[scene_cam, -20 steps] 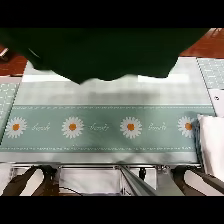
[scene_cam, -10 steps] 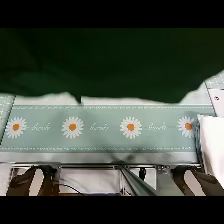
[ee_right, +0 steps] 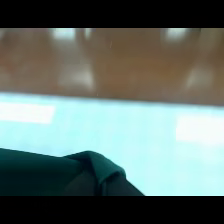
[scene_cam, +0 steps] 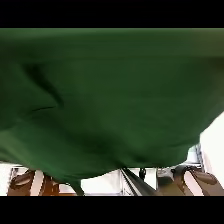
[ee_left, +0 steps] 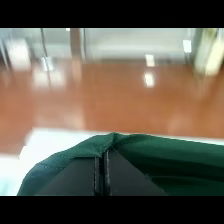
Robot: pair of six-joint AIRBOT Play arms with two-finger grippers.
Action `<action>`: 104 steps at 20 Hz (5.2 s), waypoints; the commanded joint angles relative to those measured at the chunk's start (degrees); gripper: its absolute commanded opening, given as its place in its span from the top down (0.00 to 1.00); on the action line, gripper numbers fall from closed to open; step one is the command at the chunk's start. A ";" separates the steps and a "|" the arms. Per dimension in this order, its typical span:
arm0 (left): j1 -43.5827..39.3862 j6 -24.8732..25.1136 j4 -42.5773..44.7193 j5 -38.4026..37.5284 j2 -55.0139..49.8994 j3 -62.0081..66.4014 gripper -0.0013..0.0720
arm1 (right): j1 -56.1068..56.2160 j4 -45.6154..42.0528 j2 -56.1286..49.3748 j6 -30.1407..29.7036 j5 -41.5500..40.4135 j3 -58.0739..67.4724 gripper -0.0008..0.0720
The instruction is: Fold the shirts.
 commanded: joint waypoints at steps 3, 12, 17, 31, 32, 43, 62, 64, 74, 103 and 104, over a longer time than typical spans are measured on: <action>-0.04 3.10 -17.40 8.61 -8.02 -18.21 0.96 | 0.74 2.69 -5.51 -2.93 -9.46 -18.36 0.96; -16.06 2.67 -18.43 38.05 -44.22 -17.81 0.96 | 0.72 14.32 -41.42 -8.70 -28.68 -15.17 0.96; -18.91 -4.70 -18.45 40.50 -60.96 -9.35 0.96 | 0.74 15.54 -62.18 -5.16 -26.36 1.64 0.96; -14.29 2.62 -12.72 6.12 -65.96 -2.38 0.96 | -2.80 12.66 -69.22 -7.48 -1.11 9.84 0.96; -14.60 2.58 -10.27 5.49 -66.23 -3.39 0.96 | -2.56 11.10 -69.22 -7.50 -0.63 8.55 0.96; -12.24 2.40 -6.51 -6.36 -69.75 -1.62 0.29 | -2.78 5.42 -67.73 -4.13 -1.81 -0.72 0.43; 7.93 15.69 -25.97 8.33 -29.83 -64.24 0.29 | -9.68 23.12 -17.44 -13.09 -25.64 -66.49 0.43; 4.07 15.69 -26.03 12.22 -30.34 -65.44 0.29 | -9.68 26.71 -17.44 -16.24 -23.82 -66.49 0.43; -5.33 16.13 -29.55 15.52 -33.09 -63.47 0.96 | -20.57 1.05 -17.44 -4.85 -17.94 -64.19 0.43; -12.81 8.13 -28.24 14.78 -64.35 -7.85 0.96 | -4.22 24.50 -51.30 -11.72 -23.41 -22.58 0.96; -13.27 6.99 -28.17 14.14 -67.89 -4.13 0.96 | -4.22 25.40 -53.88 -11.47 -23.41 -20.09 0.96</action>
